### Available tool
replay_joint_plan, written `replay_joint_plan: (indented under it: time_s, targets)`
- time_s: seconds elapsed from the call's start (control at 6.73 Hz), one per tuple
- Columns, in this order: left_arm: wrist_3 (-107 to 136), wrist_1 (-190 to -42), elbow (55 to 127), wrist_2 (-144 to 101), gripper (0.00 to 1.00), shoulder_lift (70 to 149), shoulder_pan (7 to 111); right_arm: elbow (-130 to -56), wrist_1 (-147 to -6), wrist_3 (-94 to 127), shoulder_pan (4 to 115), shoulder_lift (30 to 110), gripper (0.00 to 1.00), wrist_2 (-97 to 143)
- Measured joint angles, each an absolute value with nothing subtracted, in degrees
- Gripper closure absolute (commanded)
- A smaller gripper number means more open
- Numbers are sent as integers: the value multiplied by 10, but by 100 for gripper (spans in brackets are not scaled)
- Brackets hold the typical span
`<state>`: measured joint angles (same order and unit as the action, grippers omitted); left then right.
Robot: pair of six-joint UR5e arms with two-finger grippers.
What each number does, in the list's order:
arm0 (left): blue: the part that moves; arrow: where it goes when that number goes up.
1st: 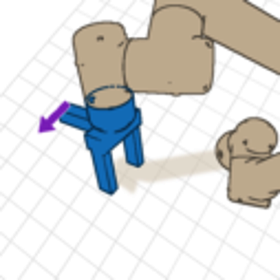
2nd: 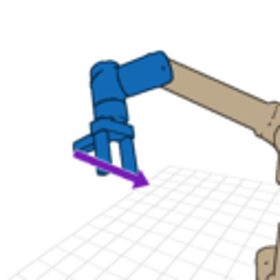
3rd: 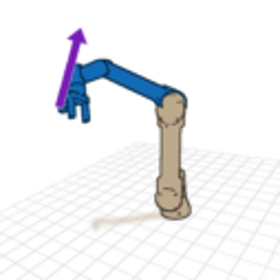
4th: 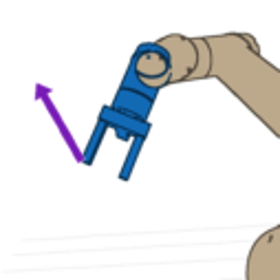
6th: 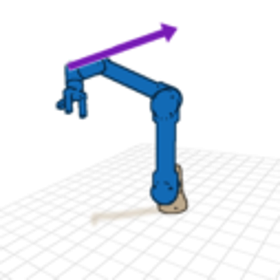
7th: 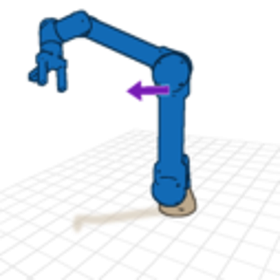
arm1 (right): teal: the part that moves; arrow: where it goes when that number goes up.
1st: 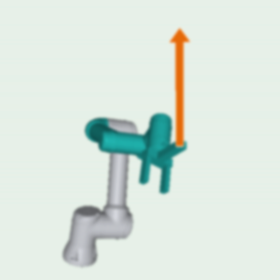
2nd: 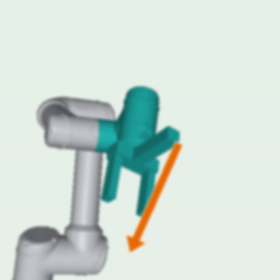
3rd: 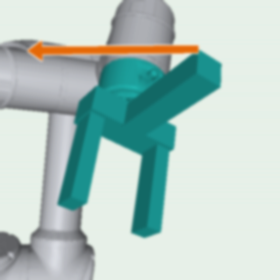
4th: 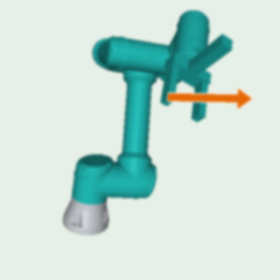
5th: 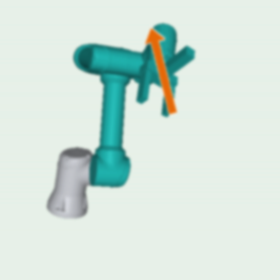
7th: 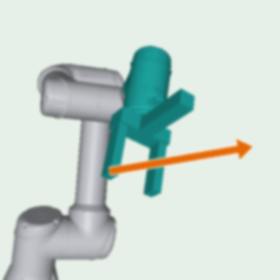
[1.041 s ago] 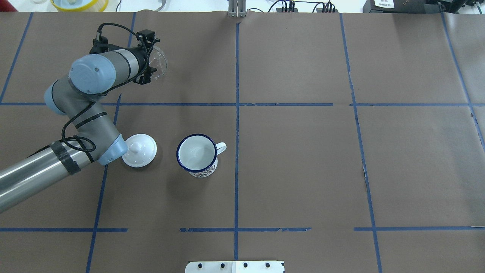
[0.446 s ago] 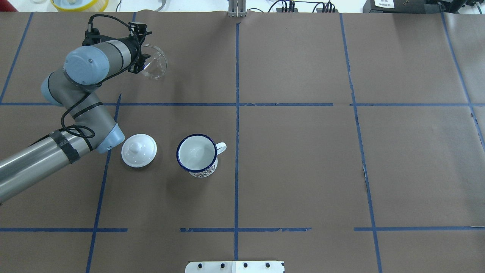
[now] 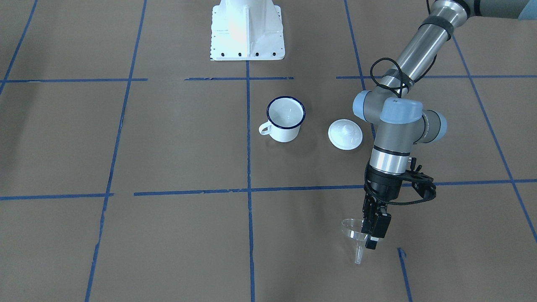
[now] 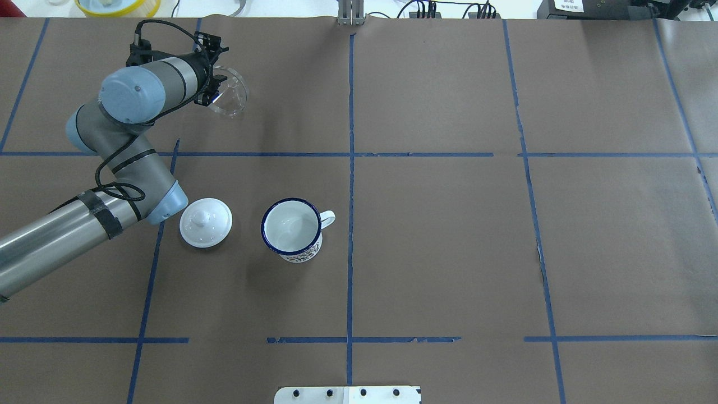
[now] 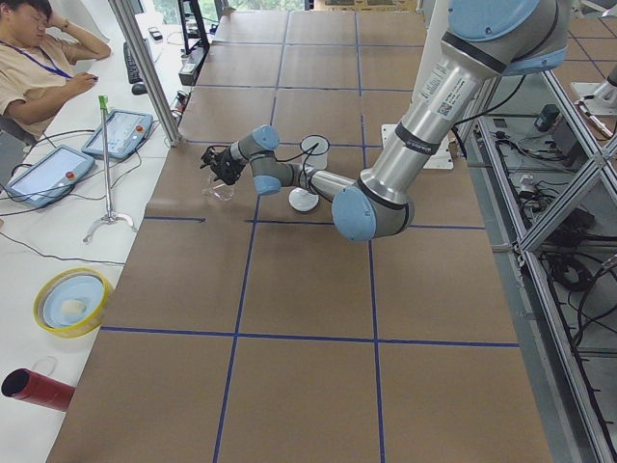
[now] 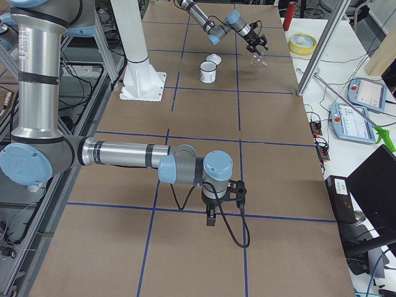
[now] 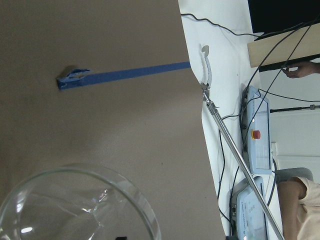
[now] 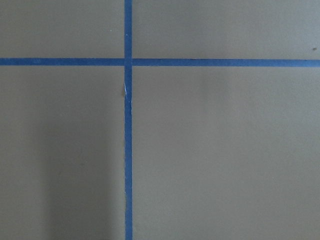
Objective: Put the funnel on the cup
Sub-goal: 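Grasp the glass funnel's rim with the left gripper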
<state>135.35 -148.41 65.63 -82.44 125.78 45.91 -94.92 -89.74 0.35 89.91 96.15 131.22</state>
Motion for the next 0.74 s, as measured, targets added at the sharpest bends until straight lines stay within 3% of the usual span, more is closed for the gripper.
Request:
replay_joint_plan:
  time_s: [0.15,0.74]
  targets:
    - [1353,-1484,655,-825,100,1258,459,-949,-897,4,899,962,0,1312]
    - [1325,-1487,700,-830,100,1258,467,-949,-897,4,899,962,0,1312]
